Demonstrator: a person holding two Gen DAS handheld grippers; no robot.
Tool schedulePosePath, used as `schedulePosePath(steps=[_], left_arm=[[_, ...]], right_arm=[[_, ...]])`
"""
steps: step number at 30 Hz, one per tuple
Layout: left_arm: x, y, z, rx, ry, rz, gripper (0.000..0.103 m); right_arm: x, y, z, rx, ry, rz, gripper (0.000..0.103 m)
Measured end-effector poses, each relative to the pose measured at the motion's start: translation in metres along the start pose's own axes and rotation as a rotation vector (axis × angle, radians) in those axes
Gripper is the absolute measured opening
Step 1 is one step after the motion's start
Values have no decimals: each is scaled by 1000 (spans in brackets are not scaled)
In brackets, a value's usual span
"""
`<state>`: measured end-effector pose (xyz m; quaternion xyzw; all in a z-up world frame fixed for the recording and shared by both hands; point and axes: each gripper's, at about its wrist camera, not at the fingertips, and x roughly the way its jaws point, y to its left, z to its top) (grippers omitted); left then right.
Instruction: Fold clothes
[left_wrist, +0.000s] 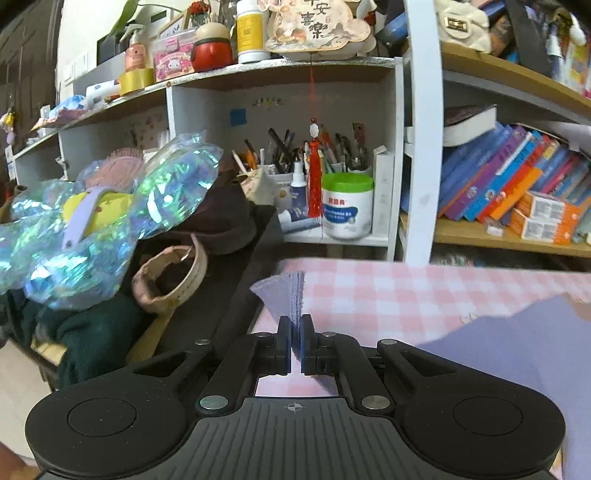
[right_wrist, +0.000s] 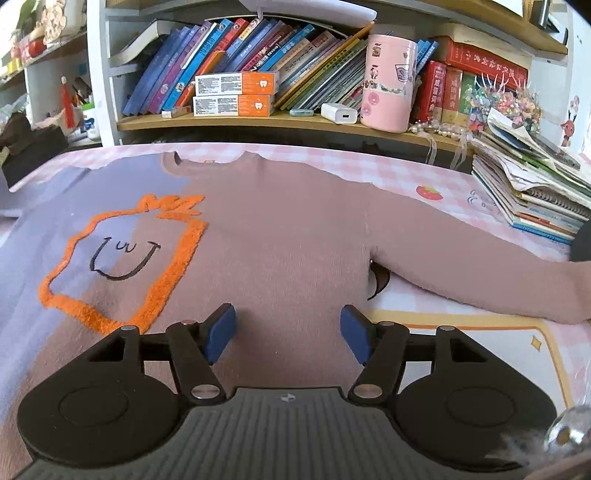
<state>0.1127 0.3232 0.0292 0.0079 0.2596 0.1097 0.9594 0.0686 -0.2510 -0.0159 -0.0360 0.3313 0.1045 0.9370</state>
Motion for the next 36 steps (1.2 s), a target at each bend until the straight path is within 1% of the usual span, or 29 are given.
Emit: schedulePosePath(steps=[3, 4, 5, 6, 7, 8, 10, 12, 13, 14, 15, 16, 18, 22, 24, 27, 29, 33, 35, 36], left_arm=[[-13, 8, -15, 25, 63, 12, 11], [-17, 10, -20, 30, 87, 26, 16], [-22, 11, -25, 36, 102, 45, 19], [-28, 11, -30, 39, 111, 53, 26], [-35, 10, -35, 38, 120, 41, 27], [-43, 6, -40, 32, 127, 6, 27], [-57, -9, -50, 16, 151, -106, 27], [-74, -34, -62, 36, 165, -222, 28], [-82, -48, -68, 52, 163, -270, 31], [-90, -62, -73, 65, 158, -315, 35], [-98, -75, -77, 73, 149, -355, 46], [-106, -87, -81, 78, 137, -387, 59], [-122, -110, -88, 93, 108, -422, 67], [-150, -142, -103, 91, 77, -502, 67], [-159, -149, -110, 105, 70, -488, 67], [-171, -152, -121, 112, 69, -416, 67], [-178, -152, -130, 100, 79, -389, 67], [-184, -156, -141, 104, 103, -404, 66], [-181, -160, -143, 110, 117, -415, 63], [-180, -161, -145, 106, 116, -413, 59]], right_arm=[[-2, -1, -2, -4, -6, 9, 61], [-2, -1, -2, -4, -6, 9, 61], [-2, -1, -3, -4, -7, 8, 61], [-3, 0, -4, -4, -8, 8, 61], [-4, 0, -5, -5, -9, 9, 61], [-6, 0, -6, -5, -10, 13, 61], [-10, 0, -10, 1, -14, 21, 60], [-16, -2, -15, 27, -21, 32, 57], [-20, -4, -18, 44, -26, 37, 54], [-25, -6, -21, 62, -30, 43, 51], [-30, -9, -24, 80, -33, 49, 50], [-36, -11, -28, 95, -38, 54, 47], [-50, -15, -36, 108, -48, 46, 46], [-79, -20, -58, 114, -46, 39, 46], [-94, -22, -73, 124, -39, 47, 46], [-111, -25, -91, 146, -28, 77, 46], [-121, -27, -100, 165, -31, 96, 47], [-130, -25, -105, 194, -38, 124, 46], [-130, -18, -104, 175, -35, 128, 39], [-129, -14, -104, 163, -29, 124, 36]])
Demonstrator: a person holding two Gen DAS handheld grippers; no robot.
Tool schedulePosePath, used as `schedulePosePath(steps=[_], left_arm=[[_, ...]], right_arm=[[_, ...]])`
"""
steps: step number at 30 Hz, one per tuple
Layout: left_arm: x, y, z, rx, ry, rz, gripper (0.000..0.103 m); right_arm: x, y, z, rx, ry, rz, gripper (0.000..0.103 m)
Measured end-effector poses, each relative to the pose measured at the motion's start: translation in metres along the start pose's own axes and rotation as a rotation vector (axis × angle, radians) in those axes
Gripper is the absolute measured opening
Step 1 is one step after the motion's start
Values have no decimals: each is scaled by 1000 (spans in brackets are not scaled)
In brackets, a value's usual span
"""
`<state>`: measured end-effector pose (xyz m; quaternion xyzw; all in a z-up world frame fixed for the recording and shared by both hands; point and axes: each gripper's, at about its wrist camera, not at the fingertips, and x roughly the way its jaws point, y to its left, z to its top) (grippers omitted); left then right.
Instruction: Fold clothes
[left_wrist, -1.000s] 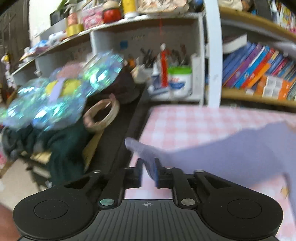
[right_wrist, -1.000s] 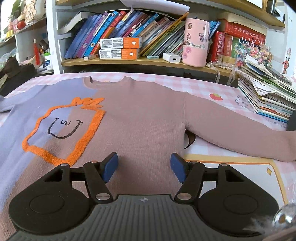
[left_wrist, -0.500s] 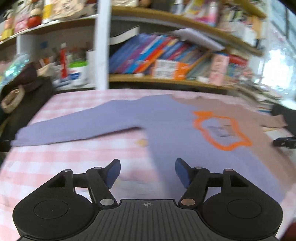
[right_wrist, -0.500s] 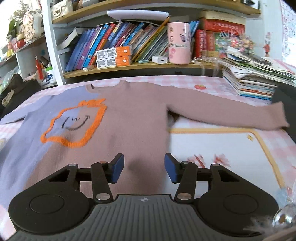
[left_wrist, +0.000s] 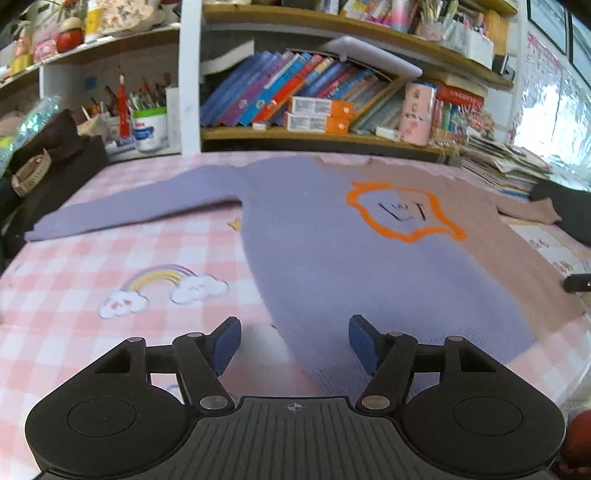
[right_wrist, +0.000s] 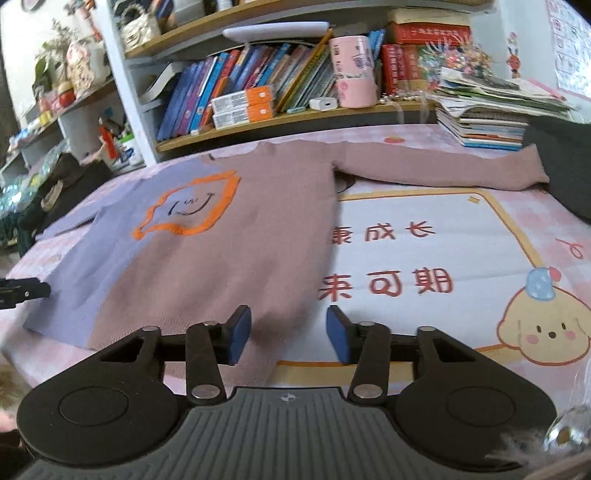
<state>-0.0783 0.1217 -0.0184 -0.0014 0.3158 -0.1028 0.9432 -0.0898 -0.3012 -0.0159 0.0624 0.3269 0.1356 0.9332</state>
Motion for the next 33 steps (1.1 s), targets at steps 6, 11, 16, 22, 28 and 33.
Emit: schedulePosePath(steps=[6, 11, 16, 22, 28, 33], left_arm=[[10, 4, 3, -4, -34, 0, 15], [29, 3, 22, 49, -35, -18, 5], [29, 7, 16, 35, -44, -4, 6], [24, 18, 15, 6, -46, -8, 6], [24, 22, 13, -20, -58, -14, 6], [24, 23, 13, -21, -53, -16, 6]], right_arm=[[17, 14, 9, -57, 6, -36, 16], [56, 19, 35, -104, -16, -103, 12], [57, 15, 32, -103, -29, -119, 12], [40, 13, 19, -69, -28, -68, 12], [40, 19, 17, -90, -37, -86, 12], [40, 25, 16, -120, -41, -107, 12]])
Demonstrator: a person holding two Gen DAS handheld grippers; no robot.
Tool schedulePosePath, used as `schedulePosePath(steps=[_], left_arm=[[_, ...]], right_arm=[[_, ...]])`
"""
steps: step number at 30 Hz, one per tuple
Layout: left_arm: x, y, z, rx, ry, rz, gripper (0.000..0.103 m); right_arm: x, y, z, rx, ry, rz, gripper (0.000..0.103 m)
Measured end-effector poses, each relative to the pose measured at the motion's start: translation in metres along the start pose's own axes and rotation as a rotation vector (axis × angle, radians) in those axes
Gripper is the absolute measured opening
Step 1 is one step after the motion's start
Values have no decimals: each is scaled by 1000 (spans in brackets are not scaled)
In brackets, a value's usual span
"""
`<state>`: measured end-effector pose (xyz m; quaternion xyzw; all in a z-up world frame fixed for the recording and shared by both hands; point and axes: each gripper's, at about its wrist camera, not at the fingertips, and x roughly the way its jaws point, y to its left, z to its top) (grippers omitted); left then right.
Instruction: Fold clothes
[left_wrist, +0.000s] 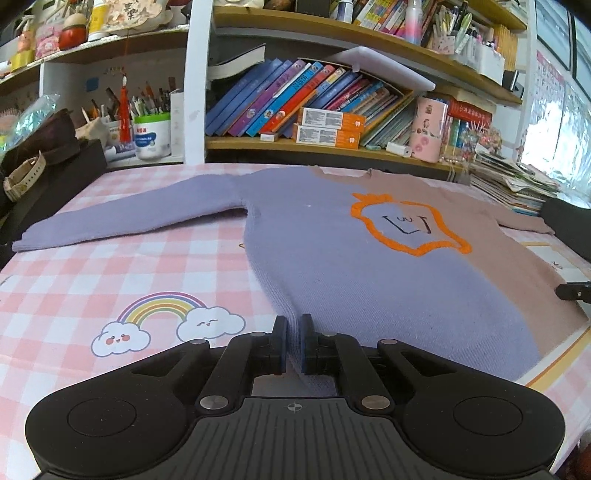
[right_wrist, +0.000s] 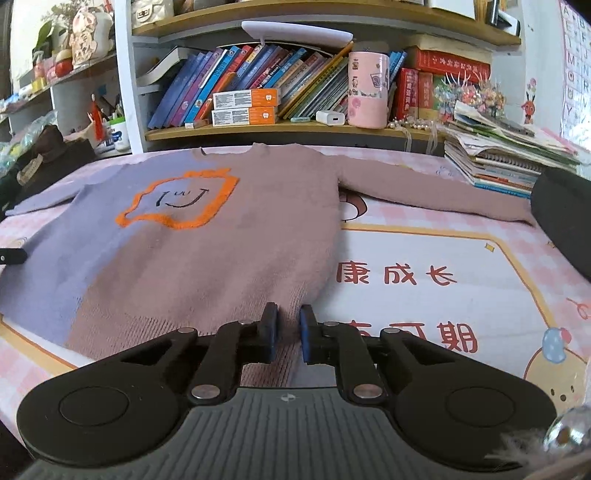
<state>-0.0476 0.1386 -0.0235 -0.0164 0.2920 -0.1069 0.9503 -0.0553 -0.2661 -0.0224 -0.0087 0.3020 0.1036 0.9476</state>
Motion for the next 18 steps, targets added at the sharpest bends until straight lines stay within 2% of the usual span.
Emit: schedulePosePath(steps=[6, 8, 13, 18], left_arm=[[-2, 3, -2, -15, 0, 0, 6], [-5, 3, -3, -18, 0, 2, 6], [-12, 1, -7, -11, 13, -3, 13], [-13, 3, -10, -22, 1, -17, 13]], right_arm=[[-2, 0, -1, 0, 3, 11, 13], [-3, 0, -2, -3, 2, 8, 17], [-8, -4, -5, 2, 3, 2, 22], [-9, -7, -8, 19, 0, 20, 22]])
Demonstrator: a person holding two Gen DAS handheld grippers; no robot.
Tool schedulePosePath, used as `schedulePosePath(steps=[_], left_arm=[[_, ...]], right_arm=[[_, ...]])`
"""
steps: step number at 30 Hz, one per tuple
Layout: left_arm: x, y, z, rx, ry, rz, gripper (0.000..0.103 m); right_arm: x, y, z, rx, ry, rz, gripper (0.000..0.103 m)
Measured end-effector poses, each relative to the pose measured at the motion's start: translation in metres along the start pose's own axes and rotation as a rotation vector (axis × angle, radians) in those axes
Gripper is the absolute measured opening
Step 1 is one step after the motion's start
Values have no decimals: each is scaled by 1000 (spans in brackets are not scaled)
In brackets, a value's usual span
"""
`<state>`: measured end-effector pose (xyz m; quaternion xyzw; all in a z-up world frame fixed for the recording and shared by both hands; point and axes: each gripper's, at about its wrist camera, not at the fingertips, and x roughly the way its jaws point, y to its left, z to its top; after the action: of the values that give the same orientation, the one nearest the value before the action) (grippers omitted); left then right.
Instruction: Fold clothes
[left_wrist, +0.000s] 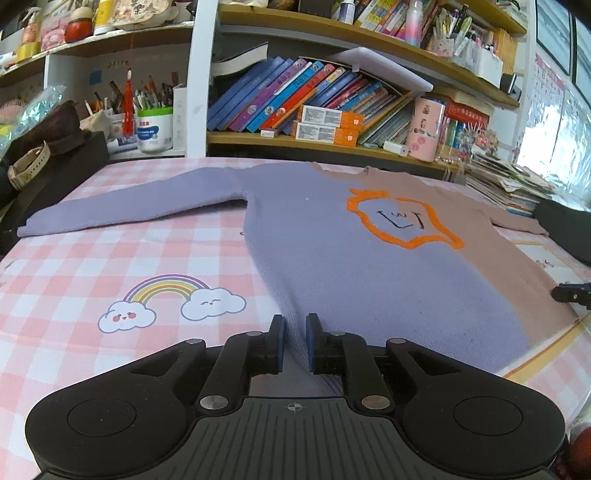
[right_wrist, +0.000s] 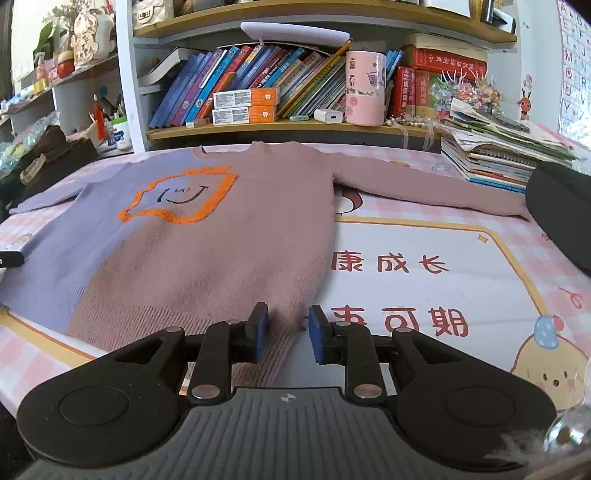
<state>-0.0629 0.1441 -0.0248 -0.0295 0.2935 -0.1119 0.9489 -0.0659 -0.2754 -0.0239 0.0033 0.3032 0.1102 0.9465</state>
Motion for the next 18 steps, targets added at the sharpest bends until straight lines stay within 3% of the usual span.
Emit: schedulePosePath(steps=[5, 13, 18], left_arm=[[-3, 1, -5, 0, -18, -22, 5], [-45, -20, -27, 152, 20, 12, 5], [-71, -14, -43, 118, 13, 10, 6]], right_arm=[[-2, 0, -1, 1, 2, 25, 12], [-43, 26, -23, -107, 38, 28, 10], [-69, 37, -42, -137, 29, 31, 10]])
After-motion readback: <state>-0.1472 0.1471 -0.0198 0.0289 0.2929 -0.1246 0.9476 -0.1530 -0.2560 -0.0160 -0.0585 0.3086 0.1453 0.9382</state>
